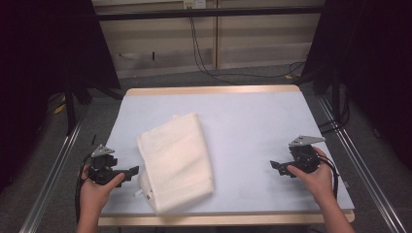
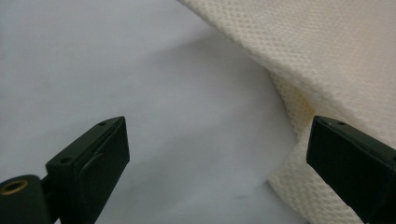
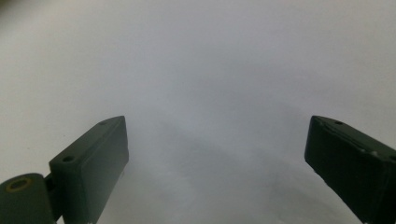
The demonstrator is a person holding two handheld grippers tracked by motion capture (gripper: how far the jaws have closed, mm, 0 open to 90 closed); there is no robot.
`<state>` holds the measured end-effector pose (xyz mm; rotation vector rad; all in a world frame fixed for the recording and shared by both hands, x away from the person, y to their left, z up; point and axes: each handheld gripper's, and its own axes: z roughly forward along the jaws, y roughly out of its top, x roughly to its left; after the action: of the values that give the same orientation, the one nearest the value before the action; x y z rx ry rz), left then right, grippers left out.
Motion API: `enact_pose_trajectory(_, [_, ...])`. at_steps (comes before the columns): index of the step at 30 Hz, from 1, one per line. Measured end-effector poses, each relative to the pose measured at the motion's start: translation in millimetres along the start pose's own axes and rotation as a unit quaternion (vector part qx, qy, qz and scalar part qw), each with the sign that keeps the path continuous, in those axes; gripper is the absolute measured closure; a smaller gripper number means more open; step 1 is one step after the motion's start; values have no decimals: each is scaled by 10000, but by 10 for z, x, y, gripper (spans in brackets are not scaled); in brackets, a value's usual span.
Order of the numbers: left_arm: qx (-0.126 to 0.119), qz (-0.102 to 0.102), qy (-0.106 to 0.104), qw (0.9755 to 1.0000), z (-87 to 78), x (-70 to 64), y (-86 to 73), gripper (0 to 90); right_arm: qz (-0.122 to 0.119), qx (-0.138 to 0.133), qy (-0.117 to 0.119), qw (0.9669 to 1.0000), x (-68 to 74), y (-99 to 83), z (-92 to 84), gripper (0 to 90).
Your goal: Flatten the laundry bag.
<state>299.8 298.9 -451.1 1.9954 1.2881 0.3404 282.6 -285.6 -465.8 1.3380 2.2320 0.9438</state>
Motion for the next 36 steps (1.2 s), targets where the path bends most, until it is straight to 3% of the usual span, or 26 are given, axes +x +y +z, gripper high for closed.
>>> enact_pose_trajectory(3, [69,-2,-123,9999,20,-32,-21,61,48,-53,21,10000,8,25,-13,60])
enact_pose_trajectory(8, [255,189,-285,9991,36,-94,-46,61,25,-40,19,10000,17,44,9,60])
enact_pose_trajectory(9, [236,113,-340,9991,46,-121,-64,62,-74,-50,-38,10000,12,56,29,61])
enact_pose_trajectory(15, [398,130,-451,9981,63,-157,-115,125,-39,-48,46,10000,32,93,62,61])
enact_pose_trajectory(20, [431,137,-493,9978,59,-181,-151,258,-178,-67,71,9998,55,129,101,61])
enact_pose_trajectory(24, [479,269,-681,9962,94,-237,-152,351,-173,-13,107,9998,77,146,116,61])
enact_pose_trajectory(25, [450,199,-774,9958,113,-258,-151,369,-174,-15,109,9998,80,146,118,61])
enact_pose_trajectory(30, [556,291,-773,9950,141,-292,-138,428,-198,57,101,9997,82,145,115,61])
enact_pose_trajectory(34, [689,250,-811,9940,149,-319,-123,505,-212,58,91,9997,91,145,118,63])
enact_pose_trajectory(35, [734,171,-874,9933,172,-349,-126,604,-243,45,86,9997,90,144,118,64])
enact_pose_trajectory(36, [796,167,-931,9923,183,-364,-128,638,-241,51,83,9997,90,143,118,64])
